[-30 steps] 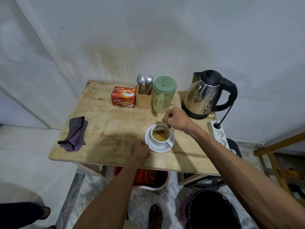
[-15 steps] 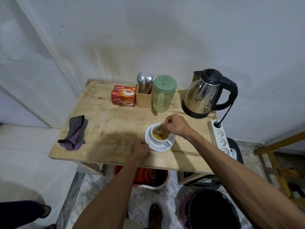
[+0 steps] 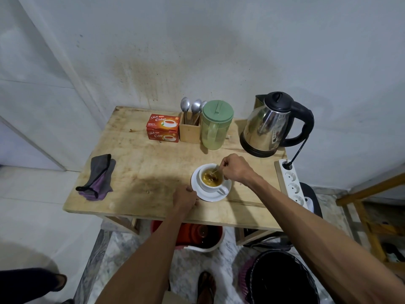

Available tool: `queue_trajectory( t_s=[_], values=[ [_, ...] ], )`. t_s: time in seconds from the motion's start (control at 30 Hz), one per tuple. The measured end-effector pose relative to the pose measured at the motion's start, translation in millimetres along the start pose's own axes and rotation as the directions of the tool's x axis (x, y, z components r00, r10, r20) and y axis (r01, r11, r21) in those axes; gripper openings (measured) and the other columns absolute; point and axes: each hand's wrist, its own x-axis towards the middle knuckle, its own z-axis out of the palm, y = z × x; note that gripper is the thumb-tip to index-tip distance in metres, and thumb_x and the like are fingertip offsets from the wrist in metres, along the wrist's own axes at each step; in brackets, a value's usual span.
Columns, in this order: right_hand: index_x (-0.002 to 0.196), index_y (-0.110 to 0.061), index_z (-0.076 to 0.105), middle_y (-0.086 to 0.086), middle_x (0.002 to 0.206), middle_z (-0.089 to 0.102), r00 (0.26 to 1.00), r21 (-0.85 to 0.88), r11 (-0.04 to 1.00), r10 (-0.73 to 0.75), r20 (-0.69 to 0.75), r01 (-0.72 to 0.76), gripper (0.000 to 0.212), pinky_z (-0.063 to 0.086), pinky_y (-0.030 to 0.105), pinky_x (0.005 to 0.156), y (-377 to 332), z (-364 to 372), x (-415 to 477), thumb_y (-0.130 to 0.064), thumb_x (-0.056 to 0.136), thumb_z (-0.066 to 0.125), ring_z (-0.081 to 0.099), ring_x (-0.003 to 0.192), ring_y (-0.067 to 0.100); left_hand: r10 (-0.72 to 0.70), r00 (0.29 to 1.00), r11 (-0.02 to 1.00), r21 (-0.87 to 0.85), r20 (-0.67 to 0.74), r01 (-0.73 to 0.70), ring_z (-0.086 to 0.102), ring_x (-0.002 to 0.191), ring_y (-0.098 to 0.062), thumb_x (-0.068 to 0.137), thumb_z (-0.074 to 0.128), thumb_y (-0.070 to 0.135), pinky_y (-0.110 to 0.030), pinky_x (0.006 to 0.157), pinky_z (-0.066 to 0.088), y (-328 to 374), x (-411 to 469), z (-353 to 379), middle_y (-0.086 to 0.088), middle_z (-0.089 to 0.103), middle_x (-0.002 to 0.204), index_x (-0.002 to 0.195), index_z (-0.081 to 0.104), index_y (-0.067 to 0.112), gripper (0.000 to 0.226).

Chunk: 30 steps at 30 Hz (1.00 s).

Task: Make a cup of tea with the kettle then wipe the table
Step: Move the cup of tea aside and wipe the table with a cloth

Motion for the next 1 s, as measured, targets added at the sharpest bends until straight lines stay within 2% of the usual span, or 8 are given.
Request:
queue_trajectory(
  t_s=[0.13, 0.2, 0.3, 0.5, 0.63, 0.73, 0.83, 1.0],
  values=[
    [0.067, -0.021, 0.067, -0.002, 0.074, 0.068, 1.0, 0.037, 0.999, -0.018, -0.024, 0.019, 0.011, 0.048, 0.03, 0.056, -5.9, -0.8, 2.5, -0.022, 0.077, 0.061, 0.064, 0.078, 0.025, 0.004, 1.0, 1.0, 0.002, 0.011, -0.004, 0.061, 0.052, -0.021, 0.085, 0.058, 0.003, -0.031, 0.054, 0.047, -0.1, 1.3, 0.1, -0.011, 0.069, 0.064, 0.071, 0.057, 0.013, 0.017],
    [0.063, -0.02, 0.066, -0.003, 0.069, 0.068, 0.998, 0.092, 0.994, -0.048, -0.045, 0.052, 0.011, 0.058, 0.039, 0.067, -10.5, -5.6, 4.1, -0.022, 0.072, 0.061, 0.067, 0.077, 0.026, 0.006, 1.0, 1.0, 0.014, 0.016, -0.006, 0.061, 0.052, -0.02, 0.085, 0.058, 0.004, -0.028, 0.052, 0.045, 0.0, 1.0, -0.4, -0.01, 0.069, 0.063, 0.071, 0.059, 0.012, 0.016],
    [0.057, -0.022, 0.064, -0.009, 0.062, 0.066, 0.995, 0.139, 0.988, -0.06, -0.08, 0.071, 0.014, 0.059, 0.047, 0.079, -14.8, -13.3, 5.0, -0.02, 0.07, 0.063, 0.07, 0.081, 0.025, 0.009, 1.0, 1.0, 0.029, 0.01, -0.009, 0.062, 0.054, -0.021, 0.084, 0.059, 0.004, -0.029, 0.052, 0.046, 0.3, 1.1, -0.5, -0.013, 0.071, 0.067, 0.071, 0.061, 0.011, 0.015],
    [0.067, -0.016, 0.069, 0.001, 0.075, 0.072, 0.998, 0.113, 0.993, -0.031, -0.061, 0.038, 0.012, 0.06, 0.047, 0.076, -9.3, -4.0, 5.6, -0.024, 0.068, 0.06, 0.069, 0.08, 0.025, 0.002, 1.0, 0.999, 0.041, 0.009, -0.002, 0.062, 0.053, -0.019, 0.085, 0.059, 0.005, -0.028, 0.051, 0.046, 0.0, 2.7, -0.3, -0.011, 0.071, 0.067, 0.075, 0.063, 0.009, 0.011],
    [0.072, -0.018, 0.068, 0.005, 0.082, 0.071, 0.999, 0.038, 0.999, 0.011, -0.052, -0.009, 0.014, 0.056, 0.04, 0.071, -2.5, 9.6, 1.9, -0.024, 0.081, 0.059, 0.066, 0.083, 0.027, 0.008, 1.0, 1.0, 0.024, -0.001, -0.008, 0.06, 0.05, -0.017, 0.084, 0.061, 0.006, -0.026, 0.049, 0.045, -2.1, 1.8, -1.5, -0.009, 0.07, 0.065, 0.08, 0.065, 0.008, 0.007],
    [0.07, -0.019, 0.067, 0.003, 0.083, 0.07, 0.997, 0.066, 0.998, 0.023, -0.07, -0.019, 0.014, 0.058, 0.04, 0.074, -3.8, 11.4, -0.3, -0.025, 0.079, 0.059, 0.065, 0.084, 0.027, 0.008, 1.0, 1.0, 0.013, 0.019, -0.008, 0.059, 0.048, -0.016, 0.089, 0.061, 0.01, -0.026, 0.049, 0.045, -4.0, 3.0, -2.0, -0.009, 0.071, 0.068, 0.082, 0.064, 0.007, 0.007],
    [0.066, -0.018, 0.068, 0.001, 0.079, 0.071, 0.995, 0.138, 0.99, 0.019, -0.095, -0.006, 0.014, 0.059, 0.043, 0.073, -11.5, 4.5, -0.7, -0.025, 0.068, 0.056, 0.066, 0.083, 0.027, 0.007, 0.999, 1.0, 0.024, 0.049, -0.008, 0.06, 0.05, -0.018, 0.091, 0.06, 0.011, -0.028, 0.051, 0.047, -2.6, 5.0, -5.1, -0.011, 0.072, 0.069, 0.078, 0.06, 0.005, 0.014],
    [0.059, -0.02, 0.067, -0.003, 0.07, 0.071, 0.991, 0.169, 0.986, 0.023, -0.134, 0.0, 0.011, 0.06, 0.043, 0.074, -16.0, 2.5, -2.7, -0.024, 0.065, 0.059, 0.068, 0.078, 0.022, -0.003, 0.993, 0.999, 0.047, 0.122, -0.003, 0.059, 0.047, -0.019, 0.09, 0.06, 0.005, -0.022, 0.041, 0.041, 3.1, 5.7, -9.8, -0.011, 0.068, 0.068, 0.077, 0.049, 0.008, 0.017]
  ],
)
